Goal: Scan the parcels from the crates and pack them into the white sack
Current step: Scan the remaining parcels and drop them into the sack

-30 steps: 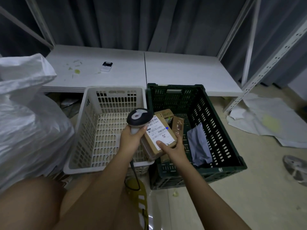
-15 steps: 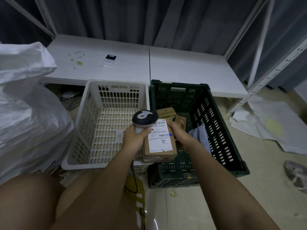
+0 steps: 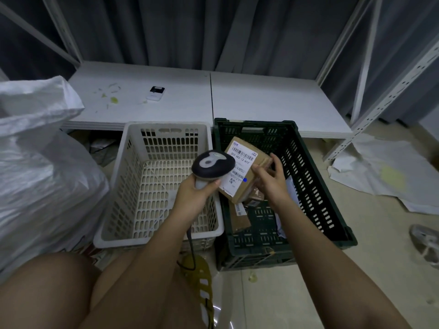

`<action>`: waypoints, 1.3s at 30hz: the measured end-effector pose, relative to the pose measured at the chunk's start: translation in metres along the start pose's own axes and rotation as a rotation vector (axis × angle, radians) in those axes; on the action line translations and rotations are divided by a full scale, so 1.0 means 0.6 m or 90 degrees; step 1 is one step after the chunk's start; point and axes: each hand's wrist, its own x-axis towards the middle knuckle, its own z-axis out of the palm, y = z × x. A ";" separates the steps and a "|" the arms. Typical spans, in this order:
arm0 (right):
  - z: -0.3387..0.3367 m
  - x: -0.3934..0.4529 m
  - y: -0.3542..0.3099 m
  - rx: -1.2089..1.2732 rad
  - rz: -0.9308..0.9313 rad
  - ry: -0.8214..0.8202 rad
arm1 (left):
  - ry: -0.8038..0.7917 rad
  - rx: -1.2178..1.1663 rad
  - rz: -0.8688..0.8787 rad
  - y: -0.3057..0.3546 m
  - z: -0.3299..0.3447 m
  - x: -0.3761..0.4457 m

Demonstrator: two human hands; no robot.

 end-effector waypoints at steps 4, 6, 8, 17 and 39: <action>0.004 0.000 -0.003 -0.037 -0.006 0.006 | -0.030 0.035 -0.005 -0.003 0.000 -0.011; 0.004 -0.001 -0.004 -0.030 -0.002 0.017 | -0.047 0.038 -0.004 -0.003 -0.004 -0.016; 0.004 -0.002 -0.006 -0.030 0.000 0.024 | -0.064 0.061 0.002 -0.003 -0.009 -0.018; 0.005 -0.003 -0.006 -0.050 -0.008 0.023 | -0.114 0.130 -0.012 -0.010 -0.020 -0.019; 0.014 -0.014 -0.015 -0.073 -0.011 0.038 | -0.101 0.158 -0.018 -0.019 -0.024 -0.018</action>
